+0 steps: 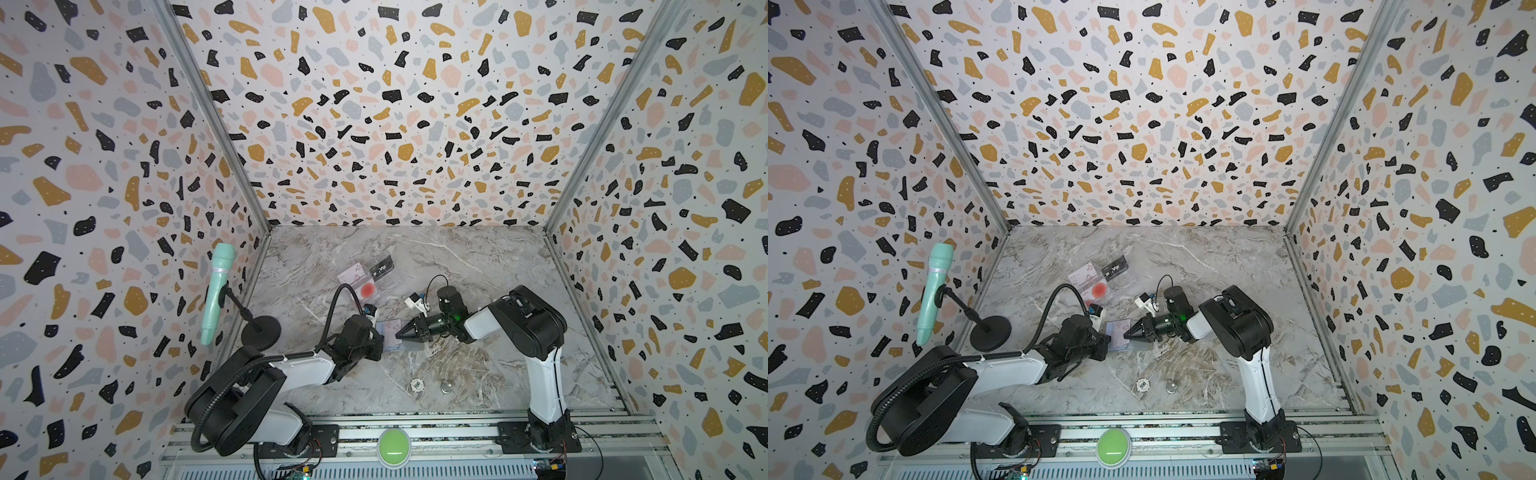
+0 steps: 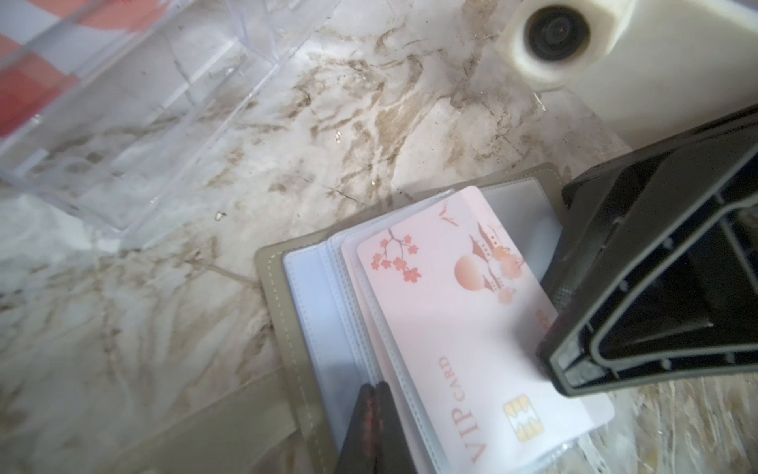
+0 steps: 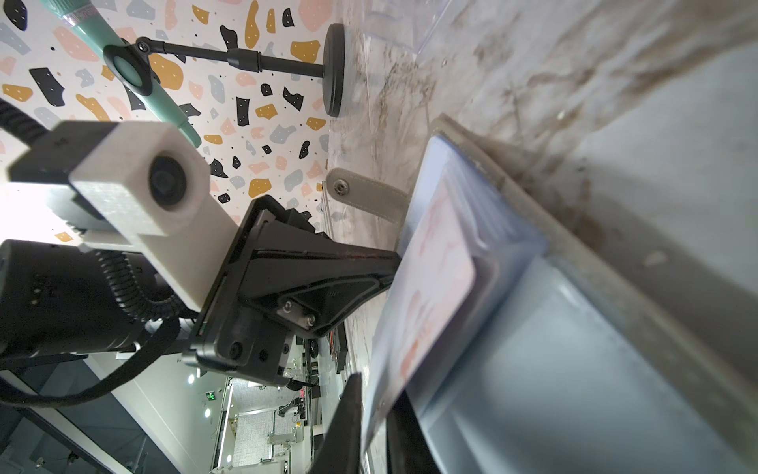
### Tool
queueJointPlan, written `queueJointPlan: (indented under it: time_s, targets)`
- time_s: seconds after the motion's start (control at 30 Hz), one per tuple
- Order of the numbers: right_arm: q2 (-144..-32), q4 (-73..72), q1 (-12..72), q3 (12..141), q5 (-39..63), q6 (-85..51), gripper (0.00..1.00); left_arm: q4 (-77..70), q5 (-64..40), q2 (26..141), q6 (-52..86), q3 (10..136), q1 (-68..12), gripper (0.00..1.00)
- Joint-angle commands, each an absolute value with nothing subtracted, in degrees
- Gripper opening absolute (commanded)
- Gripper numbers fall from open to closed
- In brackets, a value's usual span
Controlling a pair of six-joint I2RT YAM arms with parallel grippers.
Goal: Take the credit cards out of the card holder
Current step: Take out the credit card from the card slot.
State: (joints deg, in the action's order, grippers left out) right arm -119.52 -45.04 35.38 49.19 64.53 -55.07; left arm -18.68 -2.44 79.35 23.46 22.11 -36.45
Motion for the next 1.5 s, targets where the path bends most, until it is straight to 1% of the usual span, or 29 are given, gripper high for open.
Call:
queueJointPlan:
  time_s: [0.0,0.27,0.63,0.73,0.9,1.17,1.3,1.47]
  targets:
    - [-118.6,-46.1,35.5,49.1,64.1,-54.8,0.14,-19.1,-2.8,77.8,24.0,22.4,-36.7,0.0]
    - [-118.0,-43.1,35.6,49.5,63.3,-52.5,0.14,-20.5,-2.9,78.0,23.7,24.5,-36.7,0.0]
    - [-117.8,-38.5,36.2,50.5,62.1,-49.0,0.13,-31.7,-8.1,84.6,24.7,21.9,-36.7,0.0]
    - [-117.6,-38.1,36.1,50.6,62.0,-48.7,0.13,-32.2,-7.6,85.8,25.0,21.2,-36.7,0.0]
    - [-116.6,-37.9,36.0,50.4,61.7,-48.5,0.11,-30.7,-4.8,84.4,25.5,18.5,-36.7,0.0]
    - [-115.2,-42.7,35.3,49.5,62.9,-52.0,0.1,-28.4,-1.9,82.3,25.0,15.2,-36.7,0.0]
    - [-114.5,-40.8,35.2,49.6,62.8,-51.1,0.09,-28.7,-1.9,83.1,24.9,15.2,-36.7,0.0]
    - [-113.1,-33.2,34.8,50.3,61.0,-46.1,0.09,-29.1,-2.0,83.9,24.9,15.5,-36.7,0.0]
